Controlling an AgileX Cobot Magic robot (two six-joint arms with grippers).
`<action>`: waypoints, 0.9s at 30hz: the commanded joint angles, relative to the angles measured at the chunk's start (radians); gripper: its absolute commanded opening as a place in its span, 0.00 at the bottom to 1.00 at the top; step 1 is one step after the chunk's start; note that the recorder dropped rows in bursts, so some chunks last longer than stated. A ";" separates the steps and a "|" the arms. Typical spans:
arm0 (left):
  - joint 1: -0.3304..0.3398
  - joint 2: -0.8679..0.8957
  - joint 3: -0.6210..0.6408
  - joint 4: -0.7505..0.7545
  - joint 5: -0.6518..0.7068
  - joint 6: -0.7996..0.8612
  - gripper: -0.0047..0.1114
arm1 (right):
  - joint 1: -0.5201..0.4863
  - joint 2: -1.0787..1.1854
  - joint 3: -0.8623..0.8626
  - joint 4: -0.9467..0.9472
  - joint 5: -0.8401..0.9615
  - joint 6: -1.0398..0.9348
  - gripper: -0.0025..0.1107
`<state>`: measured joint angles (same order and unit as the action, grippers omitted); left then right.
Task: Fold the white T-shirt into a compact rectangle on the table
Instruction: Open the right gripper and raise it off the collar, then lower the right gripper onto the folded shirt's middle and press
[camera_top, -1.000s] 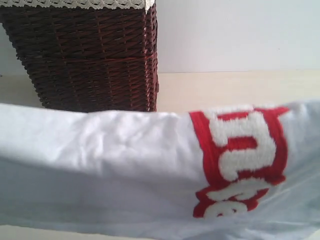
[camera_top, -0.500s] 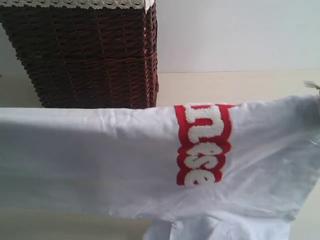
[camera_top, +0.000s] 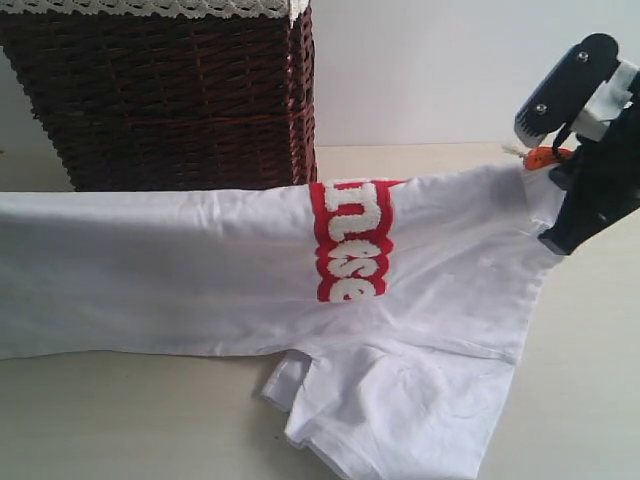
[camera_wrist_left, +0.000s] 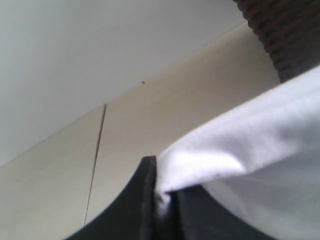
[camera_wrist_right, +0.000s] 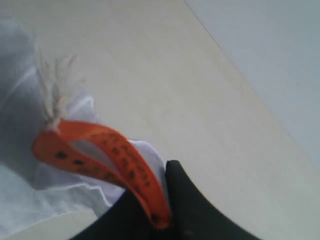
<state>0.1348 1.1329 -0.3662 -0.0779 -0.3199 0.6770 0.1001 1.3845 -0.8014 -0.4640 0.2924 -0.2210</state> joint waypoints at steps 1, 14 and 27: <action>0.006 0.120 -0.048 -0.005 -0.093 -0.004 0.26 | -0.003 0.095 -0.037 -0.069 -0.108 0.051 0.19; -0.010 0.202 -0.098 -0.123 -0.239 -0.076 0.63 | -0.010 0.164 -0.295 -0.069 0.018 0.279 0.43; -0.296 0.153 -0.258 -0.085 0.694 -0.256 0.04 | -0.010 0.137 -0.281 0.787 0.497 -0.325 0.02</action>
<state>-0.1410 1.2622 -0.5597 -0.1424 0.1394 0.4380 0.0926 1.5341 -1.0882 0.1080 0.7069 -0.3765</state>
